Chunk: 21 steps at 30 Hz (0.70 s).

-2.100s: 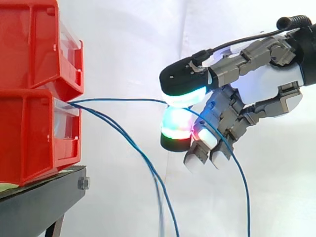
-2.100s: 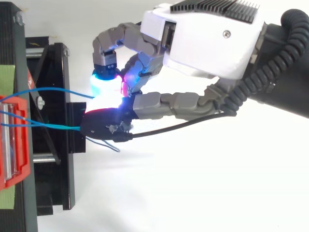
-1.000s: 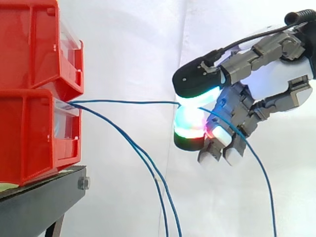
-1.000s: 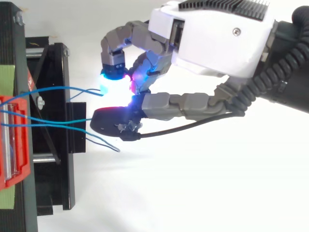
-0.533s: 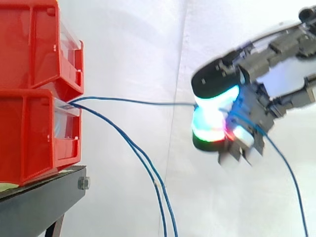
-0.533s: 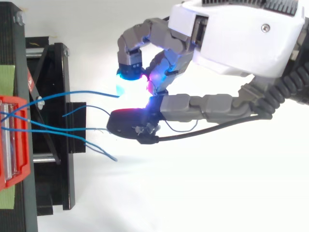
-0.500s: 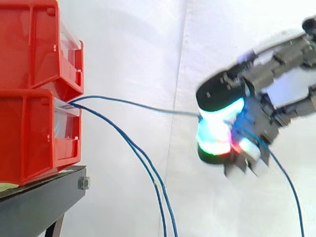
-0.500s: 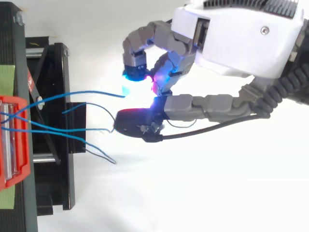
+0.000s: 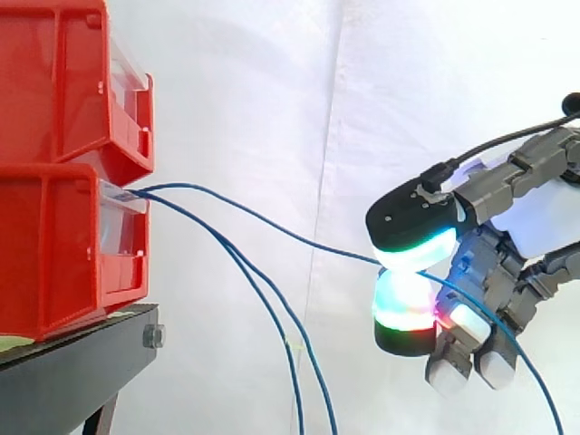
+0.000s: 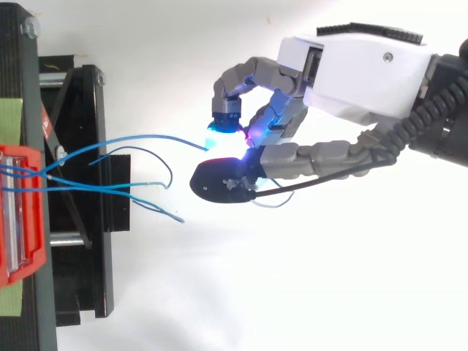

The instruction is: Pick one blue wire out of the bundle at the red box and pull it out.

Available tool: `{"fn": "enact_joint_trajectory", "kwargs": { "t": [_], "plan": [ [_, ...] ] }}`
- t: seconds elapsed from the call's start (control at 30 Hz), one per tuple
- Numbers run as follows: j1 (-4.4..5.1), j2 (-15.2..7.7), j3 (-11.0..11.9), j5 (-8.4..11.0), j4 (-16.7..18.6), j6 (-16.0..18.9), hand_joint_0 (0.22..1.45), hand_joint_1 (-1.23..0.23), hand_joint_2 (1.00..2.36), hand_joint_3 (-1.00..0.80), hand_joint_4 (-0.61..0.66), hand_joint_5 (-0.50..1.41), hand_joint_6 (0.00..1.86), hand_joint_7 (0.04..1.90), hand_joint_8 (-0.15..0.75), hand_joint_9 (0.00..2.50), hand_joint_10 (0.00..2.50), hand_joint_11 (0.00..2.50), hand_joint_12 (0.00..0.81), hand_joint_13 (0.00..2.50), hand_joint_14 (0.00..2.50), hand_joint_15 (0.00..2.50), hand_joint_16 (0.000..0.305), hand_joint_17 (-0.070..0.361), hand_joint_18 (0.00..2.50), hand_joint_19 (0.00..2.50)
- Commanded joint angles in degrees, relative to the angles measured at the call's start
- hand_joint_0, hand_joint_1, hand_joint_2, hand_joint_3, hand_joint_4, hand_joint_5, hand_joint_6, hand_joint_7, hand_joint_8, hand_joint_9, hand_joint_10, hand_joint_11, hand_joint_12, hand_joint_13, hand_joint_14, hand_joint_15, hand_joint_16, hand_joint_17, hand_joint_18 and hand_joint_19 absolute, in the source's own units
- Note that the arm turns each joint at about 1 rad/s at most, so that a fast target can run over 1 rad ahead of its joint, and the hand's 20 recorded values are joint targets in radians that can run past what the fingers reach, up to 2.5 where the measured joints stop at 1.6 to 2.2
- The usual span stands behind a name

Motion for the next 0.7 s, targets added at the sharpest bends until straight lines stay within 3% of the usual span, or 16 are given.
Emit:
{"fn": "enact_joint_trajectory", "kwargs": {
  "t": [0.0,0.27,0.33,0.43,0.67],
  "plan": [
    [-0.06,-0.1,0.0,-0.11,0.4,0.7,0.59,-0.69,1.01,0.03,0.25,-0.14,0.89,1.15,0.445,0.97,0.02,0.78,0.533,0.8,0.01,0.37,0.07,0.157,0.87,0.48],
    [-0.32,-0.1,-0.5,-0.02,1.7,0.4,0.59,-0.69,1.01,0.03,0.25,-0.14,0.89,1.14,0.447,0.97,0.02,0.78,0.532,0.8,0.01,0.37,0.07,0.157,0.87,0.48],
    [-0.32,-0.1,-1.2,0.06,1.9,0.4,0.59,-0.69,1.01,0.03,0.25,-0.14,0.89,1.14,0.444,0.97,0.02,0.77,0.531,0.8,0.01,0.37,0.07,0.157,0.87,0.48],
    [-0.15,0.0,-5.1,0.15,3.9,1.1,0.59,-0.69,1.01,0.03,0.25,-0.14,0.89,1.16,0.446,0.96,0.02,0.78,0.531,0.8,0.01,0.37,0.07,0.157,0.86,0.49],
    [-0.06,-0.1,-5.9,0.06,6.6,3.0,0.59,-0.69,1.01,0.03,0.25,-0.14,0.89,1.15,0.445,0.96,0.01,0.77,0.532,0.8,0.01,0.37,0.07,0.157,0.87,0.48]
  ]
}}
